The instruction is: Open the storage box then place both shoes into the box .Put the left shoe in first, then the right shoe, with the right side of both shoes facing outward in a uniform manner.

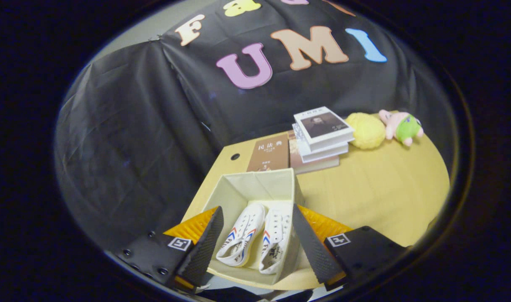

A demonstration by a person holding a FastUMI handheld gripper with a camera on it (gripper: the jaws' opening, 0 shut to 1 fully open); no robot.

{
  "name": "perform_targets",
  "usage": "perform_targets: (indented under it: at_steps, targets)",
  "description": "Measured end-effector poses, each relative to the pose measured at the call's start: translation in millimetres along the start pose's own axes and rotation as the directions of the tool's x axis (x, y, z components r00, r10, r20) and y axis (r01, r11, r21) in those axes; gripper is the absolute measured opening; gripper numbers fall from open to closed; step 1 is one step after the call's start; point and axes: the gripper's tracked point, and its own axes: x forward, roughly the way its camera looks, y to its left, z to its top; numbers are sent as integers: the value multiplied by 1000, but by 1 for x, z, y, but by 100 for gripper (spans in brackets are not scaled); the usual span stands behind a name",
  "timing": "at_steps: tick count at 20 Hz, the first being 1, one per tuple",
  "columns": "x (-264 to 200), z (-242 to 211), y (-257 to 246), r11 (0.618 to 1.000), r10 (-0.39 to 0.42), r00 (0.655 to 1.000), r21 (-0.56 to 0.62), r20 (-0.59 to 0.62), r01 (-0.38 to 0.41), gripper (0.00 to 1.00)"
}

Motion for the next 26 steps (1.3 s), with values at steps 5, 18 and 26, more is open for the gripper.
perform_targets:
  at_steps: [5, 18, 26]
  targets:
    - [-44, 63, -24, 980, -68, 960, -164, 272, 115, 100]
    - [-150, 116, -97, 916, -175, 771, -185, 612, 355, 100]
    - [-174, 115, -121, 915, -164, 735, -177, 658, 362, 100]
